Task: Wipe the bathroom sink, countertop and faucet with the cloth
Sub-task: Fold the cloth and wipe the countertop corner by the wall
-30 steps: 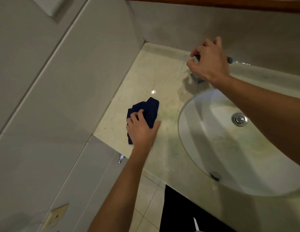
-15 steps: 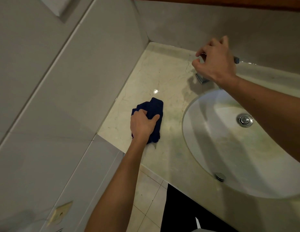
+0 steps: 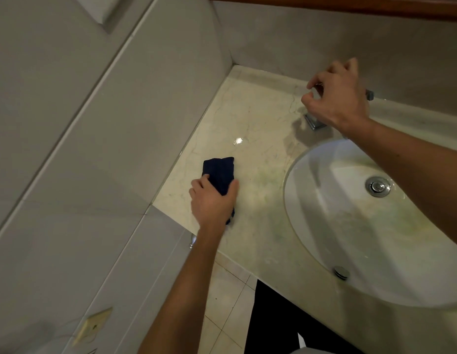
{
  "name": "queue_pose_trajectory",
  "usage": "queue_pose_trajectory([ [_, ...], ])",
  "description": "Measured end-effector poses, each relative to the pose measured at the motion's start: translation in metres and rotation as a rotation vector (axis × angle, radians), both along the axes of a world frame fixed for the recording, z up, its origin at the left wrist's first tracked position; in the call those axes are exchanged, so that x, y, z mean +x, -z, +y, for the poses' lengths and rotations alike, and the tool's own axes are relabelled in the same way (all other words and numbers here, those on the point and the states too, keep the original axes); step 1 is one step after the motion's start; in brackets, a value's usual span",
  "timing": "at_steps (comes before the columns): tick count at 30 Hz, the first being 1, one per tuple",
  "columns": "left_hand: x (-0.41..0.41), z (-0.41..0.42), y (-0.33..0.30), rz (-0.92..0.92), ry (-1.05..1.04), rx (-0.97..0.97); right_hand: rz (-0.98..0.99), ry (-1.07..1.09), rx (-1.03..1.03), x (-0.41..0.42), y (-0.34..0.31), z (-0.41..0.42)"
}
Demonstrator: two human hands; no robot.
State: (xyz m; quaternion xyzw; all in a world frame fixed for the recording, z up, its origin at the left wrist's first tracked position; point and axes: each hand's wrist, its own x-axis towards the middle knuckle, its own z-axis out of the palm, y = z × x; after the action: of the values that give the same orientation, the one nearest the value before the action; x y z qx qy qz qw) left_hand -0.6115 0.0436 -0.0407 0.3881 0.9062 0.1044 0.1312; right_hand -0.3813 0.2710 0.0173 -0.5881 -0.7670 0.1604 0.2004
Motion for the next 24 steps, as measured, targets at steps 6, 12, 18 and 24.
queue_pose_trajectory([
  [6, -0.012, 0.012, 0.002, -0.011, 0.018, -0.137, 0.010, 0.001, -0.011, 0.000, -0.001, -0.001],
  [12, -0.074, 0.036, -0.038, -0.905, -0.206, 0.121, 0.031, -0.001, -0.015, 0.001, -0.001, -0.001],
  [18, -0.099, 0.147, -0.064, -0.656, 0.150, 0.180, 0.044, 0.001, 0.003, 0.002, 0.002, 0.002],
  [24, -0.103, 0.268, -0.047, -0.168, 0.618, 0.417, 0.035, 0.021, 0.037, 0.001, 0.005, 0.001],
])
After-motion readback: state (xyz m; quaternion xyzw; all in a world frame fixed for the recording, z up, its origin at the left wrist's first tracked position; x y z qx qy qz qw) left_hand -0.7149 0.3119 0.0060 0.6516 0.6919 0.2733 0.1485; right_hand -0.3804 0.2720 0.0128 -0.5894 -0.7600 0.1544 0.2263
